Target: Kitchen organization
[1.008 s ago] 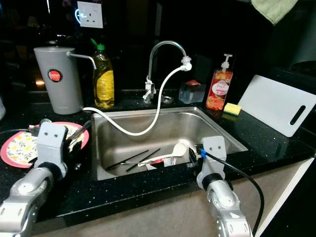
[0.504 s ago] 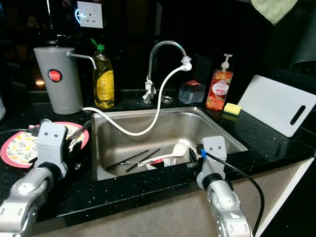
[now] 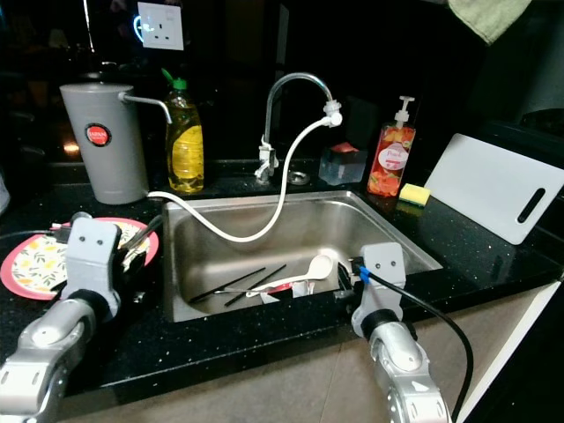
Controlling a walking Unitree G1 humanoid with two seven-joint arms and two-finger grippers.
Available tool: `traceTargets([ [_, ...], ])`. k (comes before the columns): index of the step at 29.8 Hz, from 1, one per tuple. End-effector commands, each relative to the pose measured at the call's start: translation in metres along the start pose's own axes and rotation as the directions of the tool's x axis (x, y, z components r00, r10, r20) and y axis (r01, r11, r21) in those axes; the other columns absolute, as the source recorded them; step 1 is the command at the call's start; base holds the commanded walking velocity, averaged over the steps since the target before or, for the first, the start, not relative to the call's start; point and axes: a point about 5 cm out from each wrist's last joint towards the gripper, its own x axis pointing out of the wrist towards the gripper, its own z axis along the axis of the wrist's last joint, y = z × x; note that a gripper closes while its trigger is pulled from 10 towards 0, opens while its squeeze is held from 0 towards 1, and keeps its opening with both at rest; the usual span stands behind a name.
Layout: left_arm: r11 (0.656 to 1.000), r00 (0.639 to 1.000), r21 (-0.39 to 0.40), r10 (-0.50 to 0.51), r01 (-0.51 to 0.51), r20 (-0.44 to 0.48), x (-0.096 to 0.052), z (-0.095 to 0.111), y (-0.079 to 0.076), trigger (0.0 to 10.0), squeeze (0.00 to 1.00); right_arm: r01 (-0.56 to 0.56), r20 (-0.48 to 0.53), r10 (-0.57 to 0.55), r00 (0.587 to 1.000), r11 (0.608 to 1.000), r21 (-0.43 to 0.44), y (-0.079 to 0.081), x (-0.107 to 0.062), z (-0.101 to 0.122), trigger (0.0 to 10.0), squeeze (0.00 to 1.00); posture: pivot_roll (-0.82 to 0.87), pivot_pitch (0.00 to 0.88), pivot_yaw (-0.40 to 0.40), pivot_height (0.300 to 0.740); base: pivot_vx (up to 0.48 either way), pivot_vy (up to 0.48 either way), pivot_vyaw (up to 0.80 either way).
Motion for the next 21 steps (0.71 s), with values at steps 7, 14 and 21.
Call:
traceTargets([
  [7,1.000,1.000,-0.005,-0.017,0.017,-0.003,-0.0009,-0.0001,-0.0046,10.0,0.00,0.004,-0.004,-0.004,1.000,1.000,0.021,0.0019,0.0012,-0.0017,10.0,0.00,-0.01,0.000,-0.112,0.740,0.000,0.000,0.00],
  [14,1.000,1.000,-0.003,-0.008,0.008,-0.002,-0.0023,-0.0009,-0.0038,10.0,0.00,-0.005,0.004,0.005,1.000,1.000,0.022,0.0025,0.0050,0.0004,10.0,0.00,0.00,0.000,-0.120,0.740,0.000,0.000,0.00],
  [21,1.000,1.000,-0.001,-0.009,0.009,-0.005,-0.0037,-0.0015,-0.0036,10.0,0.00,-0.003,0.002,0.003,1.000,1.000,0.025,0.0027,0.0044,-0.0004,10.0,0.00,0.00,0.000,-0.116,0.740,0.000,0.000,0.00],
])
